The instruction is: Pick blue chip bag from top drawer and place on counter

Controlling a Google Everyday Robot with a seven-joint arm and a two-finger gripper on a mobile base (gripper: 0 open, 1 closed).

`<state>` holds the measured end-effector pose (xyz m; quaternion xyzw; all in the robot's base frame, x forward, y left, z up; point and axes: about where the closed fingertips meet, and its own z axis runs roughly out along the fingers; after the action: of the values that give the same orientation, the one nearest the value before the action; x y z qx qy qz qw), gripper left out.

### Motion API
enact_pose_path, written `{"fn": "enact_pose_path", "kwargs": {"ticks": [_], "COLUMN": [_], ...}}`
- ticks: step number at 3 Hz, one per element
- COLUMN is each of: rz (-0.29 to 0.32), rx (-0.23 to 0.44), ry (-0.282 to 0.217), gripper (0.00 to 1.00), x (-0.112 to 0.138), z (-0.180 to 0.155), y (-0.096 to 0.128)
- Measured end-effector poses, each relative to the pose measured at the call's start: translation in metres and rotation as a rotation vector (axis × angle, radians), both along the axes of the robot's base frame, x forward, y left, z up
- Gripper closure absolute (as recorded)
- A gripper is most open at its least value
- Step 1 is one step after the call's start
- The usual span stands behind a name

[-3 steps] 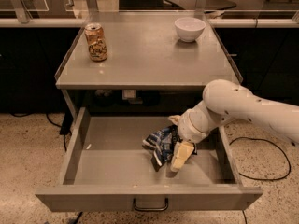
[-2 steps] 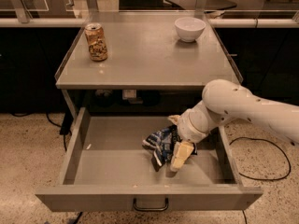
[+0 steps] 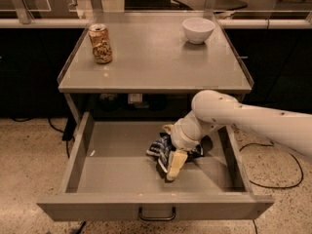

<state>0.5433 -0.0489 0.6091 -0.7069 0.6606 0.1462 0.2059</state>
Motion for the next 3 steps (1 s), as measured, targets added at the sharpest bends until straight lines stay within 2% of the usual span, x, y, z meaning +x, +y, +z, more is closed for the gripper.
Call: {"fn": "enact_pose_path", "kwargs": {"ticks": [1, 3], "rz": [0.013, 0.013], "rx": [0.002, 0.002], "ry": [0.012, 0.012], "gripper": [0.1, 0.74], "x": [0.0026, 0.0026], "z": [-0.0134, -0.0134], "y": [0.0074, 0.0074]}}
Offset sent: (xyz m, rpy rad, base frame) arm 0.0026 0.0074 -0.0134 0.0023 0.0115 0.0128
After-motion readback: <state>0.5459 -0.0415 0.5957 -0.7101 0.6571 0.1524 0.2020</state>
